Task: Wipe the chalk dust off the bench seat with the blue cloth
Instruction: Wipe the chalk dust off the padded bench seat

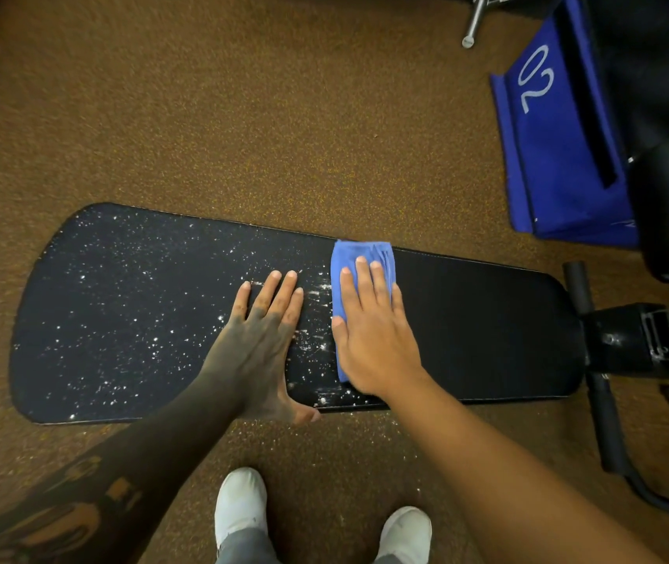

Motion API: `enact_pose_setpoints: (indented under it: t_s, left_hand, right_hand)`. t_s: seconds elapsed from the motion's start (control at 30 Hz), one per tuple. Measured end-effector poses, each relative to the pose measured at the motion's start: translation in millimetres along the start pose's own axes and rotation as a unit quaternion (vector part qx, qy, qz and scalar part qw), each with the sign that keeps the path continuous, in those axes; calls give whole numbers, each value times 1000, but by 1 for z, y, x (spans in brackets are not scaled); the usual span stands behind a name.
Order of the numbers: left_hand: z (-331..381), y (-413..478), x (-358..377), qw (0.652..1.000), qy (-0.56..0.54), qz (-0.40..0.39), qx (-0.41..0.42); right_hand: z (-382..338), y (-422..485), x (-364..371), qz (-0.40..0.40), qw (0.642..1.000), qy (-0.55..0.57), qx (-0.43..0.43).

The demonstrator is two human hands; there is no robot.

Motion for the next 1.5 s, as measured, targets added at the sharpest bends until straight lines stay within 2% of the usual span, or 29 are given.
enact_pose_setpoints:
  t_s: [0.13, 0.3, 0.53, 0.63, 0.73, 0.83, 0.93, 1.13, 1.23, 1.4, 1.5]
  left_hand:
    - [-2, -3, 2, 1000, -5, 2, 2]
    - [-3, -6, 3, 1000, -2, 3, 19]
    - [-4, -6, 5, 999, -7, 9, 33]
    - [-6, -6, 5, 999, -12, 5, 34]
    - [-6, -6, 7, 999, -10, -6, 32]
    - [-6, -6, 7, 999, -6, -6, 32]
    - [-8, -9, 6, 1000, -17, -3, 24]
    - [-13, -13, 6, 1000, -17, -5, 15]
    - [-12, -14, 7, 1000, -3, -10, 13]
    - [-12, -14, 6, 1000, 8, -7, 9]
    - [-10, -13, 4, 1000, 14, -8, 10]
  right_hand:
    - [1, 3, 2, -12, 1000, -11, 9]
    - [1, 59, -10, 13, 995, -2, 96]
    - [-9, 9, 1, 5, 1000, -6, 3]
    - [16, 24, -3, 14, 998, 4, 69]
    - [7, 27, -3, 23, 990, 23, 135]
    - [-27, 4, 2, 10, 999, 15, 48]
    - [-21, -20, 5, -14, 1000, 2, -25]
    - [-3, 51, -8, 16, 997, 3, 75]
    - [-14, 44, -4, 16, 998, -5, 59]
    - [-5, -6, 6, -4, 1000, -12, -18]
    - [3, 17, -1, 12, 1000, -11, -2]
Point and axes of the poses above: each hand's wrist, its own y-axis towards the middle knuckle, its own x-axis out of the palm, z = x × y, the point moved 8 cm from there along y, towards the middle knuckle, and after that the axes turned 11 degrees about x, right-handed, at the moved point
